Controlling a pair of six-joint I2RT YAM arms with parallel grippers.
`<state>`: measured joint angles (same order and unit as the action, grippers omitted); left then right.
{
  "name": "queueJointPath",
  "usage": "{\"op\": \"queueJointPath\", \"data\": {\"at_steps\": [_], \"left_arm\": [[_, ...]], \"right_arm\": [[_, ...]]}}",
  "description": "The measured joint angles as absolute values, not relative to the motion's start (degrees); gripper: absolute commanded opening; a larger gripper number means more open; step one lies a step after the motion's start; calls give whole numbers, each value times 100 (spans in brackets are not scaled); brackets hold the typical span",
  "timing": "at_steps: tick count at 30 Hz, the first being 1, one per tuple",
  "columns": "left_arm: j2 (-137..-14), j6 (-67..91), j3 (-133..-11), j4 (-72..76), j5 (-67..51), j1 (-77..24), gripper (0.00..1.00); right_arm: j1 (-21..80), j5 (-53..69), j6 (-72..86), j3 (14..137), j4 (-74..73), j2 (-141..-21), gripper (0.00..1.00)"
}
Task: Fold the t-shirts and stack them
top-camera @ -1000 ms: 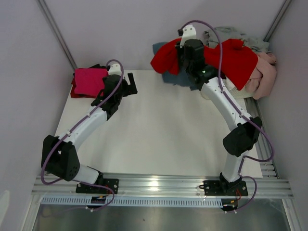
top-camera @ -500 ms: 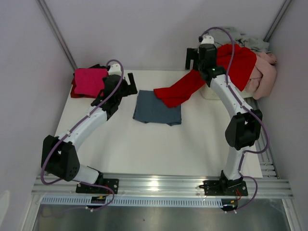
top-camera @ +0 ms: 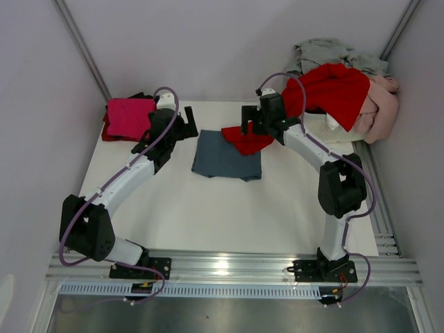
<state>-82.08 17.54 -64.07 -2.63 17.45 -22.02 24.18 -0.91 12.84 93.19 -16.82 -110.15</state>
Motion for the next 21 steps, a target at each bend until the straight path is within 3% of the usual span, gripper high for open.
{"op": "queueJointPath", "data": {"at_steps": [13, 18, 20, 21], "left_arm": [[-8208, 1942, -6292, -401, 1592, -2204, 99], [-8206, 1951, -6193, -399, 1586, -2239, 99], [-8206, 1951, -6147, -405, 1586, -2250, 99], [-8206, 1949, -6123, -403, 1586, -2252, 99]], "right_arm": [[2255, -515, 1509, 9207, -1623, -11843, 96], [2401, -508, 1570, 9227, -1616, -12403, 90], [2436, -508, 1584, 9297, -1627, -12580, 76], [2453, -515, 1592, 9371, -1636, -12626, 62]]}}
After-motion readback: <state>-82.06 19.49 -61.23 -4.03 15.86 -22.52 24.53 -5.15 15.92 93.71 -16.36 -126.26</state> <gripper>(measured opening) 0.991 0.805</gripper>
